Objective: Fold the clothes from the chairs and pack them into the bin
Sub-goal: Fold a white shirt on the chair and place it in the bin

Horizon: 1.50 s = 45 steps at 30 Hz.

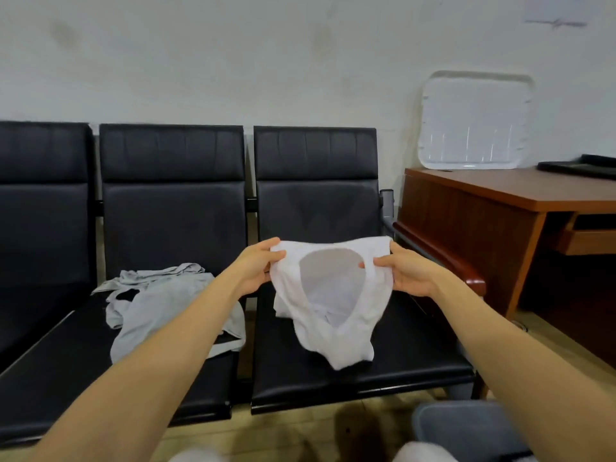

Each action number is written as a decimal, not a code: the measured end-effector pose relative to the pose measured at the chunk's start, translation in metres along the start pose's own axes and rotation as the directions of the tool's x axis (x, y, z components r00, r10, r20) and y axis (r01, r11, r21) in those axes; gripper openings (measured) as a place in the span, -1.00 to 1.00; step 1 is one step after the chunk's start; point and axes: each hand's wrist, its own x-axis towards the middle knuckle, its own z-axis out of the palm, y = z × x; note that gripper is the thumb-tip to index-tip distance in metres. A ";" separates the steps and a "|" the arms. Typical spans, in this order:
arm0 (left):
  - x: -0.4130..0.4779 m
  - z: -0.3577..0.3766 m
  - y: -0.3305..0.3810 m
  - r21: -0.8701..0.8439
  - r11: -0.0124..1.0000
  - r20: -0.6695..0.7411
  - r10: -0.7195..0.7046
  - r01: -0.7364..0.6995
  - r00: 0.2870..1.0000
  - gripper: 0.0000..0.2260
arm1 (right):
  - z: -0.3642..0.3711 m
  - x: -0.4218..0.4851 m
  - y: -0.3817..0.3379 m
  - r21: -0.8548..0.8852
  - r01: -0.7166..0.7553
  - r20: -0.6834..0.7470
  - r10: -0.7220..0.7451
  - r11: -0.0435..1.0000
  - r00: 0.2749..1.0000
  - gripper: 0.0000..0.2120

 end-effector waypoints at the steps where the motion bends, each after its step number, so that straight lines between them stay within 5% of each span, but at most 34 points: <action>1: 0.015 0.000 0.000 -0.004 1.000 -0.014 -0.027 0.027 1.000 -0.53 | -0.003 0.017 -0.001 -0.027 -0.042 -0.039 0.041 0.999 0.998 -0.60; 4: 0.064 0.002 -0.001 -0.052 0.994 -0.067 -0.100 0.097 0.993 -0.56 | -0.015 0.074 -0.007 -0.048 -0.146 -0.205 0.133 0.988 0.970 -0.61; 8: 0.136 0.012 0.009 -0.184 0.972 -0.093 -0.162 0.143 0.982 -0.45 | -0.026 0.146 -0.023 0.053 -0.113 -0.236 0.122 0.992 0.964 -0.62; 13: 0.196 0.042 0.108 -0.220 0.959 -0.051 0.170 -0.178 0.984 -0.73 | -0.024 0.191 -0.119 0.074 0.268 -0.220 -0.246 0.961 0.944 -0.61; 17: 0.172 0.045 0.190 -0.299 0.860 0.021 0.439 -0.414 0.898 -0.45 | -0.010 0.158 -0.199 0.055 0.568 -0.213 -0.546 0.821 0.810 -0.64; 20: 0.129 0.040 0.184 -0.138 0.905 0.052 0.413 -0.404 0.909 -0.44 | -0.012 0.120 -0.204 -0.127 0.579 -0.177 -0.593 0.805 0.786 -0.61; 23: 0.088 0.032 0.142 0.007 0.961 0.028 0.278 -0.278 0.960 -0.43 | -0.015 0.091 -0.172 -0.388 0.391 -0.110 -0.463 0.834 0.879 -0.59; 30: -0.009 0.007 -0.037 0.142 0.988 0.135 -0.074 0.055 0.988 -0.42 | -0.005 0.027 0.017 -0.464 0.025 -0.069 -0.064 0.886 0.996 -0.58; 36: -0.076 -0.005 -0.133 0.087 0.933 0.150 -0.358 0.349 0.921 -0.37 | 0.000 -0.028 0.121 -0.367 -0.239 -0.005 0.255 0.899 0.967 -0.65; 39: -0.087 -0.018 -0.147 0.363 0.813 0.165 -0.536 0.455 0.828 -0.37 | -0.002 -0.044 0.134 -0.616 -0.369 -0.012 0.460 0.696 0.888 -0.63; 41: -0.084 -0.022 -0.154 0.527 0.722 0.020 -0.538 0.449 0.843 -0.39 | -0.003 -0.045 0.143 -0.706 -0.386 -0.075 0.479 0.594 0.875 -0.62; 45: -0.056 -0.016 -0.167 0.664 0.681 -0.116 -0.314 0.309 0.942 -0.55 | 0.004 -0.030 0.159 -0.694 -0.363 -0.142 0.376 0.622 0.916 -0.66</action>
